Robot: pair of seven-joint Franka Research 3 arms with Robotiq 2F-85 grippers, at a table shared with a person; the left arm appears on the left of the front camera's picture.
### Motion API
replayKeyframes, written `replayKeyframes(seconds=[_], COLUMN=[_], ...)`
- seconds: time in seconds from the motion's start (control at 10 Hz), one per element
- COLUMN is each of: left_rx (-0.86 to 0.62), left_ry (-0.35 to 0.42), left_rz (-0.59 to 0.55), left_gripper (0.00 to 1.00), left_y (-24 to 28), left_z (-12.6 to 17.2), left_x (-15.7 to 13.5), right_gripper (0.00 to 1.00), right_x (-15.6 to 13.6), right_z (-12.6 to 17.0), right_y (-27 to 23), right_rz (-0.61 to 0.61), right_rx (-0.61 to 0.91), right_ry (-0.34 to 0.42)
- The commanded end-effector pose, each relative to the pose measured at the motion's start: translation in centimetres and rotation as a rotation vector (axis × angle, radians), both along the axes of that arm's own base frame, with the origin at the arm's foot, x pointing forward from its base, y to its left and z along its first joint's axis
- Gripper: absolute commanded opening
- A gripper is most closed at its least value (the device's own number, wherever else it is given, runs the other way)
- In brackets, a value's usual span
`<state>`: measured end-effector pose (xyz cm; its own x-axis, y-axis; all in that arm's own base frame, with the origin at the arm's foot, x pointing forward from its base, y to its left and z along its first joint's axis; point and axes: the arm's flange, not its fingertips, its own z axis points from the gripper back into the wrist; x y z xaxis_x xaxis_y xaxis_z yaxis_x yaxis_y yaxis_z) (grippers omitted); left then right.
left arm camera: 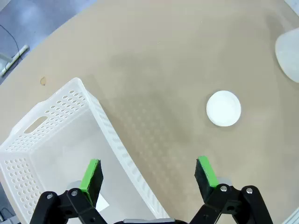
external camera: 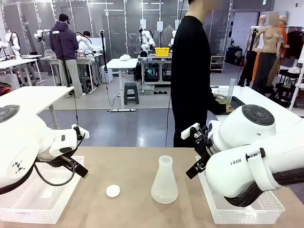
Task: Prepare the solutions needed for the experiment.
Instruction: Pick up the Plastic Funnel and insert it into the Big flask.
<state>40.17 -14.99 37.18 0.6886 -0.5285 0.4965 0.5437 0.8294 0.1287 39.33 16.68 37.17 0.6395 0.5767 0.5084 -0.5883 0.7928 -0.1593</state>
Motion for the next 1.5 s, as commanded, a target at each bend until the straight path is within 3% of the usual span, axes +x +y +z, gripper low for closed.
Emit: replayKeyframes(seconds=[0.0, 1.4], left_rx=[0.0, 0.0], left_ry=[0.0, 0.0], left_rz=[0.0, 0.0], left_gripper=[1.0, 1.0], left_y=[-0.03, -0.03], left_z=[0.0, 0.0], left_x=[-0.01, -0.01], right_gripper=[1.0, 1.0], right_x=[0.0, 0.0], right_z=[0.0, 0.0], right_y=[0.0, 0.0], right_rz=[0.0, 0.0], right_rx=[0.0, 0.0], right_ry=[0.0, 0.0])
